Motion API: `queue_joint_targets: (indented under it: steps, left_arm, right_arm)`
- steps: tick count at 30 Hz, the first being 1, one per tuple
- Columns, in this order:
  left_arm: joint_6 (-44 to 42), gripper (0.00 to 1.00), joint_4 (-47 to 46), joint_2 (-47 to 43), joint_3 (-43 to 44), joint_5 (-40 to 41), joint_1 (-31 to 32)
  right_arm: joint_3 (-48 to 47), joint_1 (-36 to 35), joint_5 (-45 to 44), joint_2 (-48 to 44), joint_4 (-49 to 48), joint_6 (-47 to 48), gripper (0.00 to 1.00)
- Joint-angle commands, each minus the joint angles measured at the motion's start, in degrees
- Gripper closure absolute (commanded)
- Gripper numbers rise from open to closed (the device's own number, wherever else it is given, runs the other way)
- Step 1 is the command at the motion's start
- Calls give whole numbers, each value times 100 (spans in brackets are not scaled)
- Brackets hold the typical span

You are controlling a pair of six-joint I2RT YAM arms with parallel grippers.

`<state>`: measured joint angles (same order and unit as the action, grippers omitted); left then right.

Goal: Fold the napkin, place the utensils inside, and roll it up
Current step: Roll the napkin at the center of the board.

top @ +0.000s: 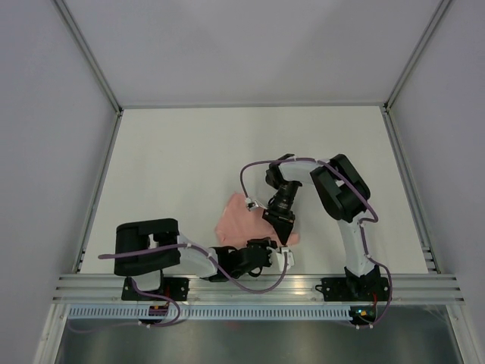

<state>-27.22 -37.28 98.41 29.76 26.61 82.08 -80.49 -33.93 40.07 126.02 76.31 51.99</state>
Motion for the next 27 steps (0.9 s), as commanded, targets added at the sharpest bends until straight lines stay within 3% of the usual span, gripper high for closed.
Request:
queue_joint_targets:
  steps: [1,6,14,21,27]
  left_arm:
    - [1043,98,906,-5,-137,-1245,-157]
    - [1342,98,696,-234,-286,-1659,-412]
    - [1992,98,160,-191,-567,-2291,-720]
    - [2835,98,-412,-59,-822,-3284,-1273]
    - [3293,98,-631,161,-805,-4172,-1739]
  right_arm:
    - [121,132,-229,-489,-1311,137,61]
    - [200,404,26,-1384,-1523,-144,52]
    - [647,1511,536,-2686,-2225,-215,50]
    - [2624,1741,492,-4663,-3849,-93,47]
    - [3671,1479,423,-5675,-4141,444,45]
